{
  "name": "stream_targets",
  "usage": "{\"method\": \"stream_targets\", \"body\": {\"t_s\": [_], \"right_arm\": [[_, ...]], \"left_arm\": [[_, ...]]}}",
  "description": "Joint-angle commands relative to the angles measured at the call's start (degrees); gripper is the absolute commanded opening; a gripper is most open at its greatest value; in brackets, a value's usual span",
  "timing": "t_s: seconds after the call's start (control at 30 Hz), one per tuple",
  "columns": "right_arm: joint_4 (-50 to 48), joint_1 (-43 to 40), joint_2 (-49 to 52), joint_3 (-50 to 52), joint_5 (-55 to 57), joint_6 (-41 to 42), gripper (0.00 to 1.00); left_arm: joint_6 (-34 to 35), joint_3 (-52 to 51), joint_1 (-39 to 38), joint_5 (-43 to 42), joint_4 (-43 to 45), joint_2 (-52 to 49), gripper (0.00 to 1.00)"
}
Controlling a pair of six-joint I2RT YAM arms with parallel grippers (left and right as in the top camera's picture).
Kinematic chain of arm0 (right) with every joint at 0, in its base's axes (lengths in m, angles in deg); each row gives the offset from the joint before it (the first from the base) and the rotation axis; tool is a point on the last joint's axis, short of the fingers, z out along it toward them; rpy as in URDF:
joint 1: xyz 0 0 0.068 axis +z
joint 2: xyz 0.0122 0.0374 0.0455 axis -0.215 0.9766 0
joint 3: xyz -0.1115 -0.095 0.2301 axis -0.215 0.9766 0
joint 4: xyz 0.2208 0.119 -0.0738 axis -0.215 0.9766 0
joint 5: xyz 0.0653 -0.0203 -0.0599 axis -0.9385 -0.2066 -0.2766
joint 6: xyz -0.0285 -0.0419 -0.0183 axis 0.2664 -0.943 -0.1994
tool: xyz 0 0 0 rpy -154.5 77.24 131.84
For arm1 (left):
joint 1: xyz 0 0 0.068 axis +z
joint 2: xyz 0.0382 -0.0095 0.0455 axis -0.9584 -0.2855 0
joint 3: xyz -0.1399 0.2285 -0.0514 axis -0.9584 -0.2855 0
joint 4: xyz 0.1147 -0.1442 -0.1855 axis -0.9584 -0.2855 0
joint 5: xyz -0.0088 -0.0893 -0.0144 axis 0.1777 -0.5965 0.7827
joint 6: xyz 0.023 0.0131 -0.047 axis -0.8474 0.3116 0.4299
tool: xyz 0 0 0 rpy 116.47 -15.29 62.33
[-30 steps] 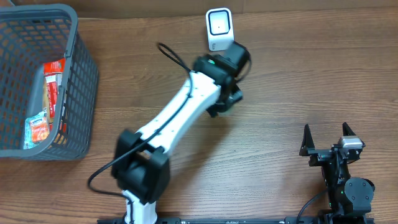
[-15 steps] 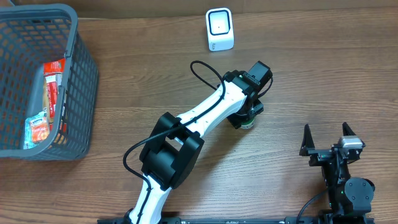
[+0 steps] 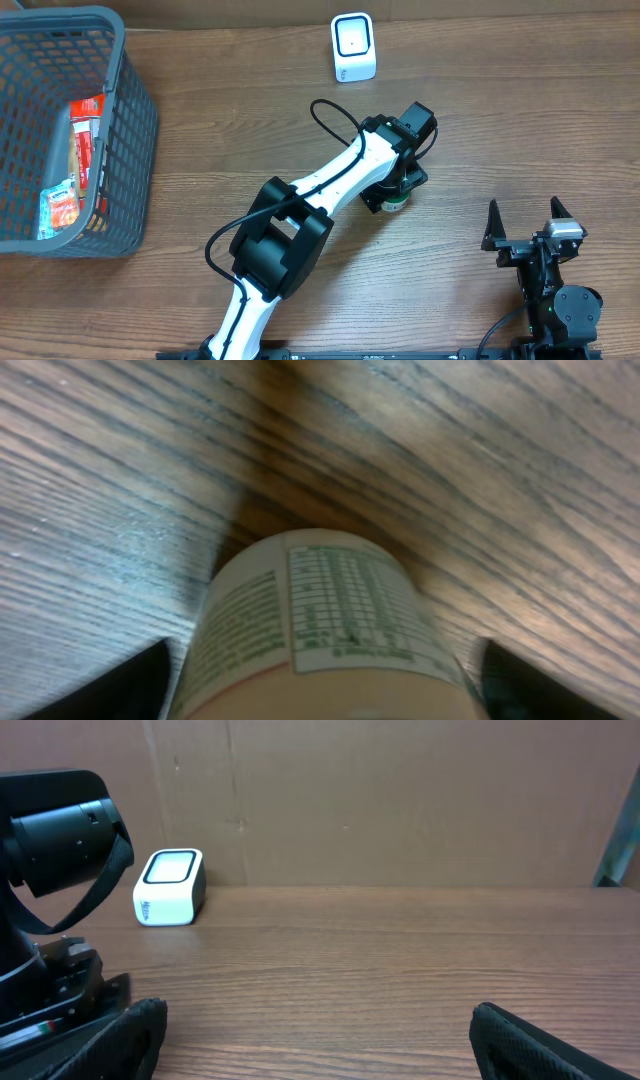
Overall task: Scan the item barcode
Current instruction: 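Lower the jar onto the table and open the left gripper, then move the left gripper back into the grey basket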
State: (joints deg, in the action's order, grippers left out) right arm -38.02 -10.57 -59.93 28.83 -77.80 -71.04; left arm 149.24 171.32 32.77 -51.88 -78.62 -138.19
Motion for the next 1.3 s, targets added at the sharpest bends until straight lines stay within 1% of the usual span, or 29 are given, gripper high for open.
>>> {"method": "stream_targets", "body": {"t_s": [0.0, 0.23, 0.33, 0.43, 0.53, 0.63, 0.77, 0.83, 0.87, 1.0, 1.27], "right_arm": [[-0.4, -0.3, -0.6, 0.6, 0.1, -0.1, 1.0], [-0.4, -0.3, -0.6, 0.6, 0.1, -0.1, 1.0], [-0.4, -0.3, -0.6, 0.6, 0.1, -0.1, 1.0], [-0.4, -0.3, -0.6, 0.6, 0.1, -0.1, 1.0], [-0.4, -0.3, -0.6, 0.6, 0.1, -0.1, 1.0], [-0.4, -0.3, -0.6, 0.6, 0.1, -0.1, 1.0], [-0.4, -0.3, -0.6, 0.6, 0.1, -0.1, 1.0], [-0.4, -0.3, -0.6, 0.6, 0.1, -0.1, 1.0], [-0.4, -0.3, -0.6, 0.6, 0.1, -0.1, 1.0], [-0.4, -0.3, -0.6, 0.6, 0.1, -0.1, 1.0], [-0.4, -0.3, -0.6, 0.6, 0.1, -0.1, 1.0]], "left_arm": [[-3.0, 4.0, 0.3, 1.7, -1.6, -0.6, 1.0], [-7.1, 12.4, 0.3, 9.4, -10.5, -0.6, 1.0], [-11.2, 18.1, 0.6, 13.0, -15.0, -0.6, 1.0], [-18.8, 25.7, 1.6, 15.6, -20.0, -0.7, 1.0], [-31.3, 35.5, 3.6, 16.1, -24.5, -0.6, 1.0], [-42.8, 46.5, 6.4, 16.2, -31.2, -0.6, 1.0], [-53.0, 61.8, 12.1, 17.9, -40.7, -0.6, 1.0], [-58.3, 66.7, 15.6, 17.3, -40.8, 0.2, 1.0], [-59.4, 67.8, 17.5, 16.9, -40.8, 1.3, 1.0], [-59.4, 68.7, 25.3, 16.9, -40.8, 6.6, 1.0], [-59.4, 68.2, 45.1, 16.9, -40.8, 13.6, 1.0]]}}
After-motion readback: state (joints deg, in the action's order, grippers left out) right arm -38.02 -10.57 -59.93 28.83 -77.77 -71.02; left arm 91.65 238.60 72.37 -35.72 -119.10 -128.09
